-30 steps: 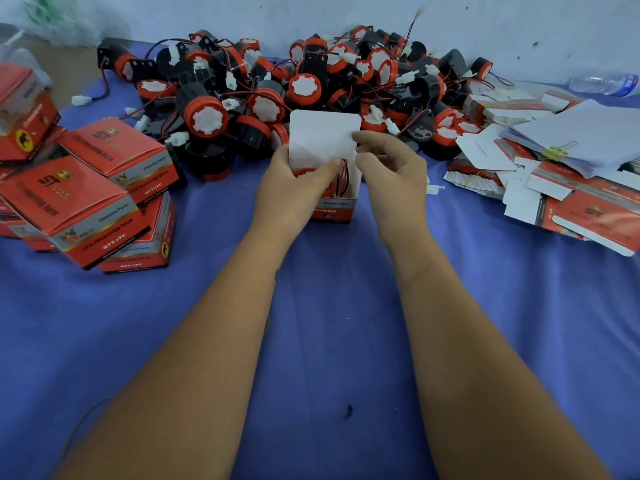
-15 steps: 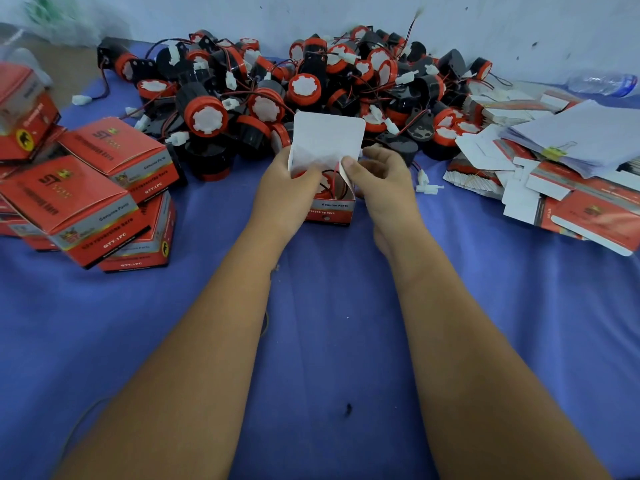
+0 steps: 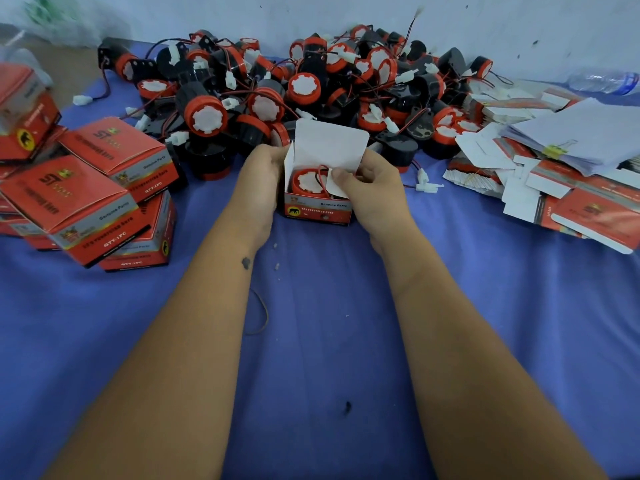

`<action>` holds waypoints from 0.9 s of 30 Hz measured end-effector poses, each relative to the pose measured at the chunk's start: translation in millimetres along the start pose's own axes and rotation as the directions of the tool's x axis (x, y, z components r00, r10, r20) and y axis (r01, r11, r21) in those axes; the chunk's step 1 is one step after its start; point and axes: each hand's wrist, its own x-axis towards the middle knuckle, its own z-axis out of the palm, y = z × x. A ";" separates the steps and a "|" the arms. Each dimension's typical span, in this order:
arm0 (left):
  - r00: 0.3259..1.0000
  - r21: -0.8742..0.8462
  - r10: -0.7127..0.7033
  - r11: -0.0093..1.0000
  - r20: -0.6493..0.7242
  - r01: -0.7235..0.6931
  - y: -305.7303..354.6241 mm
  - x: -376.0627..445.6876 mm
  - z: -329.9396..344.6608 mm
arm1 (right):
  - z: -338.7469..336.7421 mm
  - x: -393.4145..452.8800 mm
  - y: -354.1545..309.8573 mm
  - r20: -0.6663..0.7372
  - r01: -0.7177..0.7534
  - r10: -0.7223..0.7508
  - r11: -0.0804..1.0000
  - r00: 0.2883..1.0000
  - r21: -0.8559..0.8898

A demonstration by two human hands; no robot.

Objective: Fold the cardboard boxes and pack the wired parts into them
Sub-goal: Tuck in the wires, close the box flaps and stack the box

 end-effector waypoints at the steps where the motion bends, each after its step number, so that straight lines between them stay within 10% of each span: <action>1: 1.000 0.020 -0.009 1.000 -0.001 0.009 -0.3 1.3 -1.6 | 0.2 0.1 0.7 -0.004 0.000 0.000 1.000 1.000 0.013; 27: 0.985 0.200 0.103 0.971 0.137 -0.130 -3.1 2.6 -18.6 | 11.6 0.6 0.9 -0.160 -0.017 0.012 0.999 0.987 -0.034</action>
